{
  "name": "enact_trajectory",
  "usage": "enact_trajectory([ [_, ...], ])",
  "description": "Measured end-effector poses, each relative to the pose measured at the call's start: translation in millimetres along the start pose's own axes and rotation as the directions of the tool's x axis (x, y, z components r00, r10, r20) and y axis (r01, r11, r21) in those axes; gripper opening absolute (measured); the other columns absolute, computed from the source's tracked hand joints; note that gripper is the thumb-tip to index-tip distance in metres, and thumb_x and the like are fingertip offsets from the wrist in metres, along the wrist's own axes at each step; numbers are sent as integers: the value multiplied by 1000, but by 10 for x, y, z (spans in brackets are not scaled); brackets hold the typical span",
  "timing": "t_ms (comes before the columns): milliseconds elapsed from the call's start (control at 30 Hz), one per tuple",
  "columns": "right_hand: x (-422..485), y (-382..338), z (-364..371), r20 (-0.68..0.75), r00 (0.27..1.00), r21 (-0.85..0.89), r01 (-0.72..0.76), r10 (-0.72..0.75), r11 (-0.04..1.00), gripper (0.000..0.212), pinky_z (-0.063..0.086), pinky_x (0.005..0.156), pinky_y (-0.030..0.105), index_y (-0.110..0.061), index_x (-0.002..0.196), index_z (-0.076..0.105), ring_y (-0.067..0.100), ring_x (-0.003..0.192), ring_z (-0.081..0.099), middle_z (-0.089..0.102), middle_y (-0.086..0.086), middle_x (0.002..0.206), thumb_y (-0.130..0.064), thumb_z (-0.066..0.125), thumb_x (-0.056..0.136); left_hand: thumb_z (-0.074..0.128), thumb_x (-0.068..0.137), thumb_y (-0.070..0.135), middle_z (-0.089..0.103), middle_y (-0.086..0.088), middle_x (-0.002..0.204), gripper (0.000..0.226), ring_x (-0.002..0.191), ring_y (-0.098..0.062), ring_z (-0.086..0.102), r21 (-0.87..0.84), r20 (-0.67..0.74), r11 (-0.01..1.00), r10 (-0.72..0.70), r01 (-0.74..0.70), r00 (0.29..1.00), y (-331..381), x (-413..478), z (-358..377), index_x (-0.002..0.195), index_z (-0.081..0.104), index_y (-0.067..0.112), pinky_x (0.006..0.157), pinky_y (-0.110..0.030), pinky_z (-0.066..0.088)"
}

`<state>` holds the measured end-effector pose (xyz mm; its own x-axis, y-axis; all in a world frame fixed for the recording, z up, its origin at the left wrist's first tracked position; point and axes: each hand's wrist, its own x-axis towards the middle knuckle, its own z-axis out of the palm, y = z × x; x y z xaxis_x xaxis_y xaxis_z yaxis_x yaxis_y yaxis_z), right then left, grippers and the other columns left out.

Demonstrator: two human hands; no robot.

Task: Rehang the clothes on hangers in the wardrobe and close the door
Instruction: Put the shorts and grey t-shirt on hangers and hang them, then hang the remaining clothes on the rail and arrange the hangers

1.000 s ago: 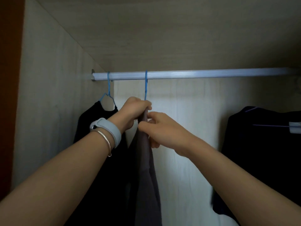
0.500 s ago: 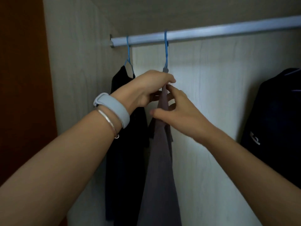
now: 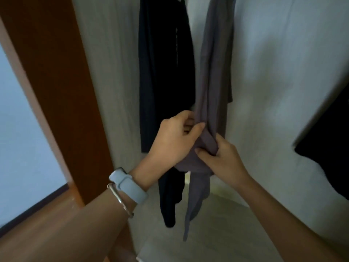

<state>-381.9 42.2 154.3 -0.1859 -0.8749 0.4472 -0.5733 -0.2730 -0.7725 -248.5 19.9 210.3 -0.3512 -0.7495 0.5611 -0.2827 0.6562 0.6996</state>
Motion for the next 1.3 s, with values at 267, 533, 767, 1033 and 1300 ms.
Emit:
enact_trajectory([
  [267, -1090, 1234, 211, 532, 734, -219, -361, 422, 906, 35, 43, 67, 10, -18, 111, 55, 15, 90, 60, 62, 3, 101, -18, 71, 80, 46, 94, 28, 66, -3, 121, 35, 108, -15, 63, 355, 232, 876, -420, 325, 878, -1056, -1657, 150, 122, 59, 11, 78, -8, 36],
  [533, -2052, 2077, 833, 575, 325, -489, -600, 751, 634, 16, 42, 57, 16, -15, 76, 61, 12, 66, 55, 63, 8, 80, -1, 60, 85, 60, 78, 27, 69, 5, 75, 4, 82, -21, 70, 166, 55, 273, -962, 948, 267, -2019, -4269, -362, 76, 62, 30, 85, -39, 53],
  [767, -2477, 1919, 2031, 579, -16, -667, -584, 815, 463, 15, 37, 50, 20, -13, 80, 56, 12, 59, 54, 58, 4, 70, -10, 49, 92, 52, 90, 3, 59, -12, 73, 27, 73, -22, 53, -292, -40, -322, -937, 901, -348, -2109, -5652, -647, 64, 57, 9, 61, -32, 36],
  [1033, -1999, 1382, 3505, 616, -18, -770, -227, 788, 597, 19, 34, 54, 21, -19, 69, 57, 15, 71, 52, 59, 1, 77, -18, 54, 88, 56, 88, 14, 55, -13, 99, 5, 89, -23, 50, -654, 19, -400, -857, 641, -515, -2470, -5925, -1298, 90, 57, 9, 67, -28, 39],
  [1300, -1461, 688, 5125, 766, -29, -641, -101, 642, 761, 15, 46, 73, 27, -16, 104, 59, 17, 95, 56, 59, 4, 102, -20, 51, 92, 44, 95, 11, 62, -8, 93, 13, 94, -27, 56, -853, -14, -298, -808, 429, -589, -2888, -5873, -1949, 96, 57, 9, 77, -32, 38],
])
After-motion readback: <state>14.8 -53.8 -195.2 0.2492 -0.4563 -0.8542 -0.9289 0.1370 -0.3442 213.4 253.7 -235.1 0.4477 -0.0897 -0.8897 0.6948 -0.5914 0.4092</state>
